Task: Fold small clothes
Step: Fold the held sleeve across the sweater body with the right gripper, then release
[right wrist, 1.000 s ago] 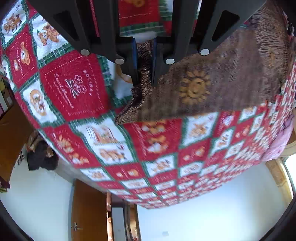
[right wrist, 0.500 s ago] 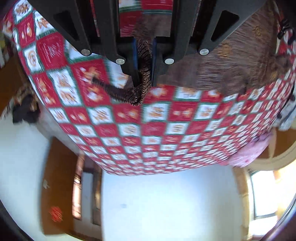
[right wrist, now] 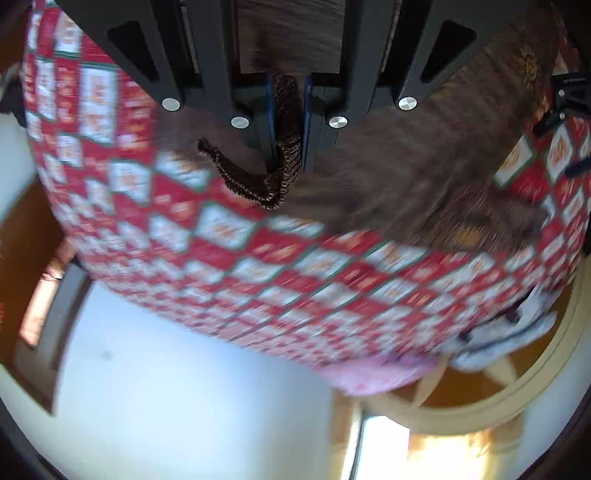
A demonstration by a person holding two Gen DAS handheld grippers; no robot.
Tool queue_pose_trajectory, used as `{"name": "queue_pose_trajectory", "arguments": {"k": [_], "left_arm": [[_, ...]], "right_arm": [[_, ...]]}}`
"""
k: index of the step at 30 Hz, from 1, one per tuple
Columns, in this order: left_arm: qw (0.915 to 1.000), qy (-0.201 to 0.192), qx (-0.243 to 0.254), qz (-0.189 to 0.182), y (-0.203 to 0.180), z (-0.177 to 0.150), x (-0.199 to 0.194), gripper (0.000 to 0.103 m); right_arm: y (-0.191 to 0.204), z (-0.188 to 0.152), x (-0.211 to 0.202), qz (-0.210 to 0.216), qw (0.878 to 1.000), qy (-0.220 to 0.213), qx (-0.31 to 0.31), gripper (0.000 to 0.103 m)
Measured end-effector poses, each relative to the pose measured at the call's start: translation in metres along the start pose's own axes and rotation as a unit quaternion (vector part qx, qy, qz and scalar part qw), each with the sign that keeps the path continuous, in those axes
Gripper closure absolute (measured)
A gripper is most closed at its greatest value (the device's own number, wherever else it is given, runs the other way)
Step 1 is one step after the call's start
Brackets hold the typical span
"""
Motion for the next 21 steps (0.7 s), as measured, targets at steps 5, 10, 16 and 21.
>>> {"name": "queue_pose_trajectory", "arguments": {"k": [5, 10, 16, 21], "left_arm": [[1.0, 0.007, 0.002, 0.006, 0.003, -0.002, 0.002, 0.0], [0.9997, 0.01, 0.022, 0.003, -0.003, 0.001, 0.001, 0.0], [0.9974, 0.026, 0.042, -0.052, -0.037, 0.02, 0.01, 0.0], [0.9937, 0.017, 0.066, -0.089, -0.091, 0.039, 0.029, 0.001]], "right_arm": [[0.056, -0.034, 0.035, 0.07, 0.995, 0.057, -0.037, 0.081], [0.041, -0.075, 0.009, 0.07, 0.996, 0.047, -0.036, 0.073], [-0.032, -0.108, -0.02, 0.011, 0.999, 0.03, 0.023, 0.059], [-0.055, -0.129, -0.029, -0.028, 0.998, 0.008, 0.047, 0.058]]}}
Point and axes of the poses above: each gripper's, at about its wrist camera, not at the fingertips, and x roughly the way its jaws point, y to its left, z to its top, the point moved 1 cm from there along x, roughly the way its jaws point, and after that the axes turned 13 degrees about -z, right-handed, at the moved point
